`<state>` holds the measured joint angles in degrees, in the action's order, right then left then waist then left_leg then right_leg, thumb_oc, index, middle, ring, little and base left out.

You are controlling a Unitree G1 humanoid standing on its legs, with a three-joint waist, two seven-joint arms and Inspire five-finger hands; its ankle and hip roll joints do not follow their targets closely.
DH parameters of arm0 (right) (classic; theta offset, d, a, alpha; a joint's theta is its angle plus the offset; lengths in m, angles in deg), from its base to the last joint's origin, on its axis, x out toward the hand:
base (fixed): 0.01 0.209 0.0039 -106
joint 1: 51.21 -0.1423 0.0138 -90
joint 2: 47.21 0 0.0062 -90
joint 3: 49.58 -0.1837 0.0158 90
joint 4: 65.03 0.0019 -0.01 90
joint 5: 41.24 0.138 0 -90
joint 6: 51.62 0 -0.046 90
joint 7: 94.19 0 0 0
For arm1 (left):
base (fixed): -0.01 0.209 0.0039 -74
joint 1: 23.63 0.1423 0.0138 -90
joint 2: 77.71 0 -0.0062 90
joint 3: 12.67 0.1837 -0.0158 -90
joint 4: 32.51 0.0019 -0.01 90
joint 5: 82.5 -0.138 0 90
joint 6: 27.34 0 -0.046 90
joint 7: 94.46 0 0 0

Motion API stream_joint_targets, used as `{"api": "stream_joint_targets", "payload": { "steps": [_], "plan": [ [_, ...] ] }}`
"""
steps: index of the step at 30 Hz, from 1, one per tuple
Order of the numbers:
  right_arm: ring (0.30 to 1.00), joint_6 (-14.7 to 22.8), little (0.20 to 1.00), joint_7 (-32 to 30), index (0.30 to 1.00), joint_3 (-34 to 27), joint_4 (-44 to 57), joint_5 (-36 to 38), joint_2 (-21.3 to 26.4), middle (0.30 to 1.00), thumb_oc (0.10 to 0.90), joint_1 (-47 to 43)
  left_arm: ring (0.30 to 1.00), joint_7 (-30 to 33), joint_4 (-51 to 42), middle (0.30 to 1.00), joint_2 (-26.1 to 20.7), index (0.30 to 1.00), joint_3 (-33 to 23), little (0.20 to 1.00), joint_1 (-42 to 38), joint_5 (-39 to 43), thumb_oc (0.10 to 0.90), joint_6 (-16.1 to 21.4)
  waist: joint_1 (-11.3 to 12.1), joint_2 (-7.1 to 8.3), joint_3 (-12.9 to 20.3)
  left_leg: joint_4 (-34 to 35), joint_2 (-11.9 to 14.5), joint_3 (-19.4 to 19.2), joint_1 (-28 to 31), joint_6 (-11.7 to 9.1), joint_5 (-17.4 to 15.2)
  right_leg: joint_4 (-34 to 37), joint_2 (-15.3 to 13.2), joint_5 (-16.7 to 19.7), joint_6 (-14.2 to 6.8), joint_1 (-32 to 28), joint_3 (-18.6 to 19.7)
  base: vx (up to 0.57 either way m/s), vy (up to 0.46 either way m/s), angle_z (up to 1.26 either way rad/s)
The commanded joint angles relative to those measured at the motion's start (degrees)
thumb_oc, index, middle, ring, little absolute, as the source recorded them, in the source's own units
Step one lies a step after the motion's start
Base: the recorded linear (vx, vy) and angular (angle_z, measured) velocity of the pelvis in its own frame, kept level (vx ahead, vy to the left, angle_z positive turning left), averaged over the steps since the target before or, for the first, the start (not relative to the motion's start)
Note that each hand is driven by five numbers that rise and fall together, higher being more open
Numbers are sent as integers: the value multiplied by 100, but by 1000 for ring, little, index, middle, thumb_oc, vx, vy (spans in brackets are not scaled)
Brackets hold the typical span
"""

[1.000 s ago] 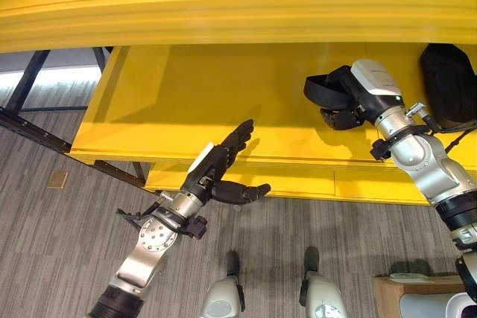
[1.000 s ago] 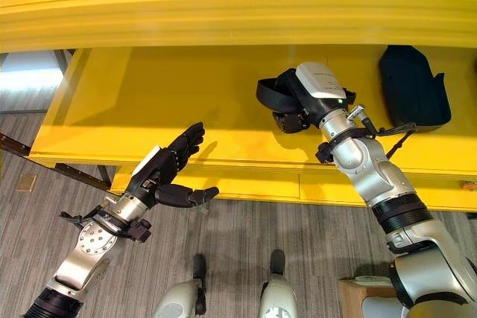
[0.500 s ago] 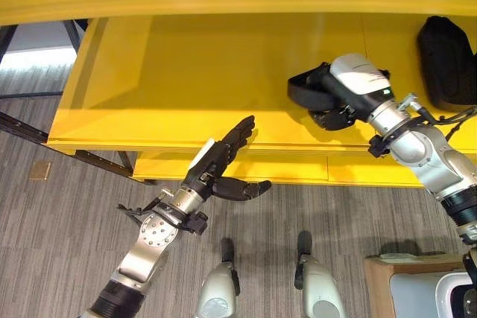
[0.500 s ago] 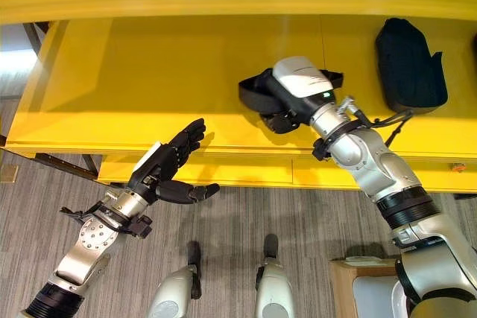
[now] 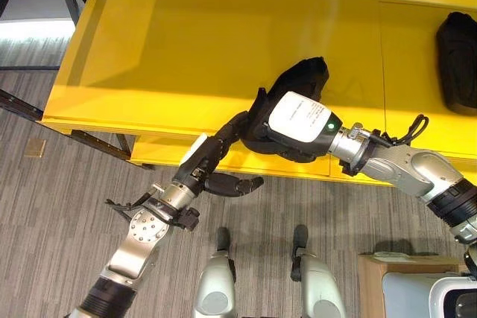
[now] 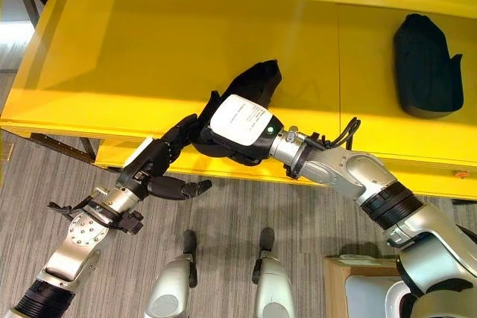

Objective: Move parts from the plastic box to the shelf.

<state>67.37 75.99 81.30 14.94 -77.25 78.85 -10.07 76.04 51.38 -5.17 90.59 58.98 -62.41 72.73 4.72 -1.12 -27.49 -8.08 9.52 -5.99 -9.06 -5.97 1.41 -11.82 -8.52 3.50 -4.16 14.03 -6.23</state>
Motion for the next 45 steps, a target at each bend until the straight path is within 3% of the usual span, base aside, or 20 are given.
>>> {"api": "stream_joint_targets", "payload": {
  "steps": [1, 6, 10, 11, 14, 16, 19, 26, 31, 35, 39, 45],
  "plan": [
    [300, -186, 300, -591, 300, -585, -60, 327, -73, 300, 400, -398, 1000, -178, -678, 1000, -4, 1000, 20, 1000, -129, 272, 900, 614, 75, -98, 456, -328, -319, 497, -271, 265, 6, -865, 333, -958, 241, -95, -124, 1, -12, 4],
    [300, -351, 300, -343, 300, -392, -681, 300, 221, 300, 400, -709, 1000, -185, -629, 1000, -112, 1000, 29, 1000, -204, 369, 900, 599, 103, -88, 469, -358, -278, 495, -288, 239, 12, -940, 323, -989, 250, -61, -151, 8, -28, 2],
    [300, -307, 300, -263, 300, 87, -1070, -456, 613, 300, 400, -1260, 1000, -227, -597, 1000, -238, 1000, 35, 1000, -205, 444, 900, 633, 158, -38, 465, -423, -228, 502, -347, 217, 18, -1013, 346, -1015, 268, -19, -180, 18, -69, 1],
    [300, -328, 300, -207, 300, 561, -1216, -931, 847, 300, 400, -1662, 1000, -260, -576, 1000, -314, 1000, 36, 1000, -175, 498, 900, 690, 208, 7, 461, -431, -194, 510, -381, 202, 36, -1042, 376, -1029, 278, 10, -190, 2, -79, 0],
    [300, -374, 300, -166, 300, 845, -1238, -1029, 992, 300, 400, -1912, 1000, -286, -585, 1000, -323, 1000, 19, 1000, -124, 493, 900, 704, 222, 38, 466, -426, -164, 510, -396, 187, 58, -1053, 395, -1036, 282, 19, -200, 16, -59, 2],
    [300, -353, 300, 194, 300, 1341, -1074, -1159, 1333, 300, 400, -2336, 1000, -321, -634, 1000, -392, 1000, -21, 1000, 60, 420, 900, 759, 268, 175, 473, -391, -70, 484, -398, 159, 107, -1079, 442, -1042, 281, 29, -220, 46, -97, -1],
    [300, -228, 300, 407, 300, 1607, -854, -1204, 1570, 300, 400, -2529, 1000, -338, -677, 1000, -436, 1000, -105, 1000, 188, 376, 900, 725, 275, 295, 511, -368, -3, 461, -389, 138, 137, -1109, 473, -1062, 286, 19, -244, 60, -74, -1],
    [300, 34, 300, 656, 300, 1948, -599, -1592, 1788, 300, 400, -2905, 1000, -457, -708, 1000, -469, 1000, -196, 1000, 333, 321, 900, 612, 304, 492, 577, -357, 107, 420, -344, 110, 172, -1140, 530, -1091, 305, -56, -290, 71, -66, 0],
    [300, -304, 300, 1060, 300, 2014, -228, -1117, 1885, 300, 400, -3096, 1000, -593, -755, 1000, -458, 1000, -248, 1000, 423, 251, 900, 454, 335, 644, 610, -389, 182, 406, -312, 88, 183, -1154, 589, -1118, 323, -147, -314, 73, -77, -2],
    [300, -425, 300, 1100, 300, 1963, -199, -1128, 1886, 300, 400, -3082, 1000, -591, -749, 1000, -450, 1000, -238, 1000, 414, 187, 900, 398, 341, 681, 614, -411, 201, 410, -315, 84, 182, -1174, 609, -1131, 327, -173, -322, 40, -48, 3],
    [300, -657, 300, 911, 300, 1862, -394, -1284, 1856, 300, 400, -3065, 1000, -610, -730, 1000, -494, 1000, -239, 1000, 417, 221, 900, 389, 359, 700, 629, -416, 213, 416, -309, 80, 192, -1163, 625, -1137, 330, -215, -334, 20, -21, 1],
    [300, -1330, 300, 546, 300, 1796, -1016, -1287, 1831, 300, 400, -3366, 1000, -608, -704, 1000, -577, 1000, -183, 1000, 368, 238, 900, 316, 406, 675, 643, -483, 229, 467, -328, 72, 182, -1217, 637, -1182, 355, -265, -376, 47, -35, 1]
  ]
}}
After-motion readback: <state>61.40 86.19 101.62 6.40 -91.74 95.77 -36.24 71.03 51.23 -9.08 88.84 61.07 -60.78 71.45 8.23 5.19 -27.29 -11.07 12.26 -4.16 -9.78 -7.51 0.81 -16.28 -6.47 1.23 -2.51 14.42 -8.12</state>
